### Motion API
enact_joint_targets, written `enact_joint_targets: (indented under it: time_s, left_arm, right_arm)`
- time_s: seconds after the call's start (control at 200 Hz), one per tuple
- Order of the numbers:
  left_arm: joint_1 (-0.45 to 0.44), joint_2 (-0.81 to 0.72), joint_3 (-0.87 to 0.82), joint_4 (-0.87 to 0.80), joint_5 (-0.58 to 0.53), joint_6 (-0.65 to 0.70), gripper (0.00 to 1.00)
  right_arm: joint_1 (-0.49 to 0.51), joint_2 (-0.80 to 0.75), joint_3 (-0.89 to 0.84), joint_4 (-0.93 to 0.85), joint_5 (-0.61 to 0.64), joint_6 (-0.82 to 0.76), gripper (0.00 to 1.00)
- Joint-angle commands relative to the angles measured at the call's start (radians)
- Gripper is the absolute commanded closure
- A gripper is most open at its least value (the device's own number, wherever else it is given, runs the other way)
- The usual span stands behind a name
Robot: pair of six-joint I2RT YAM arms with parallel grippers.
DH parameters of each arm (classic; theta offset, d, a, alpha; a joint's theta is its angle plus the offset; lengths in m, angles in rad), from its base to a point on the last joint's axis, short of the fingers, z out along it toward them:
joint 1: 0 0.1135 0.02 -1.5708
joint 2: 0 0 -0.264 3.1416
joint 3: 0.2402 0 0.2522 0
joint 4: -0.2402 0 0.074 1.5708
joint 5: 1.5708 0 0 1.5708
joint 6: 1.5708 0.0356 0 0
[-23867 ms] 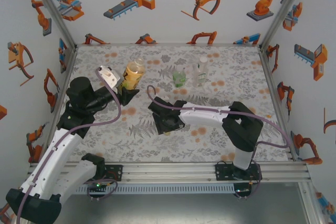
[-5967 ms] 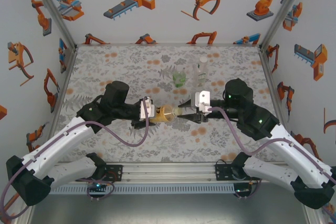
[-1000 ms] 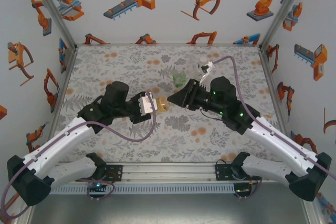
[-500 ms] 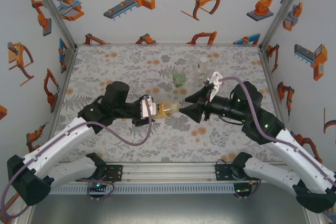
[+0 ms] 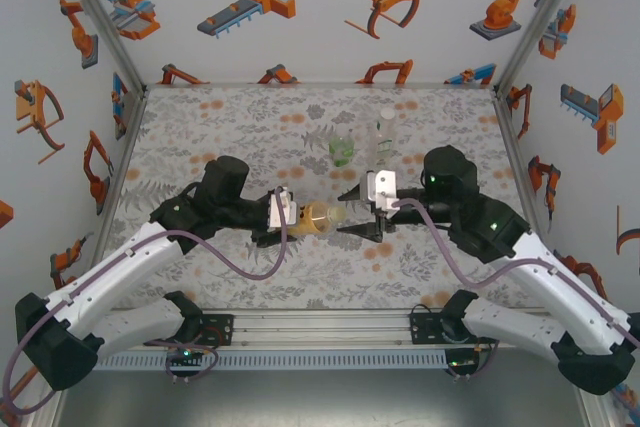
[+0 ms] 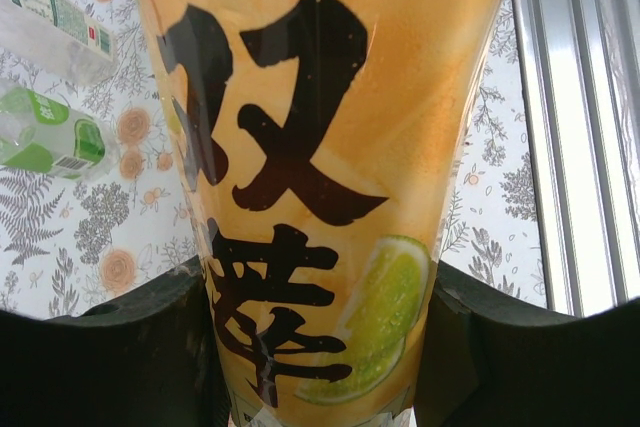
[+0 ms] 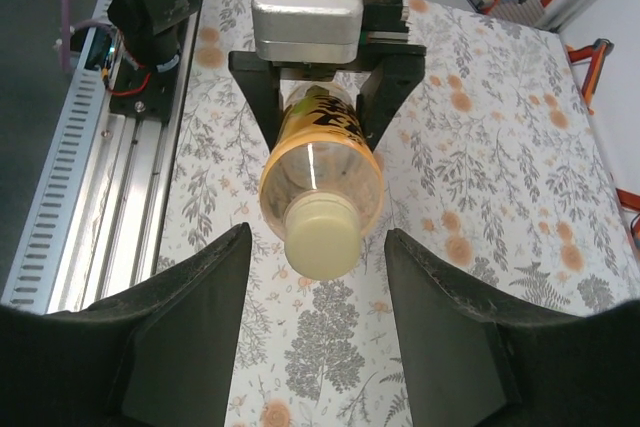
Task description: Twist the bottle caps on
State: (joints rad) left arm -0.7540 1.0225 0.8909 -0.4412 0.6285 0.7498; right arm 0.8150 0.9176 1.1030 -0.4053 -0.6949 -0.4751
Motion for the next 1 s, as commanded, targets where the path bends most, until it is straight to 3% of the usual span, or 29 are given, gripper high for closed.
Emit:
enact_joint_targets:
  time_s: [0.0, 0.401, 0.891, 0.996]
  left_arm:
    - [-0.004, -0.001, 0.034, -0.017, 0.040, 0.020, 1.00]
    - [-0.005, -0.007, 0.034, -0.017, 0.038, 0.022, 1.00]
    - [-0.005, -0.006, 0.033, -0.017, 0.036, 0.022, 1.00]
    - [-0.004, -0.006, 0.034, -0.017, 0.035, 0.022, 1.00]
  right_arm:
    - [0.006, 0.005, 0.028, 0.010, -0.044, -0.057, 0.46]
    - [0.005, -0.012, -0.007, 0.042, -0.028, -0.057, 0.59]
    - [0.006, -0.008, -0.024, 0.045, -0.020, -0.057, 0.61]
    - [0.006, -0.008, -0.028, 0.047, -0.015, -0.057, 0.68]
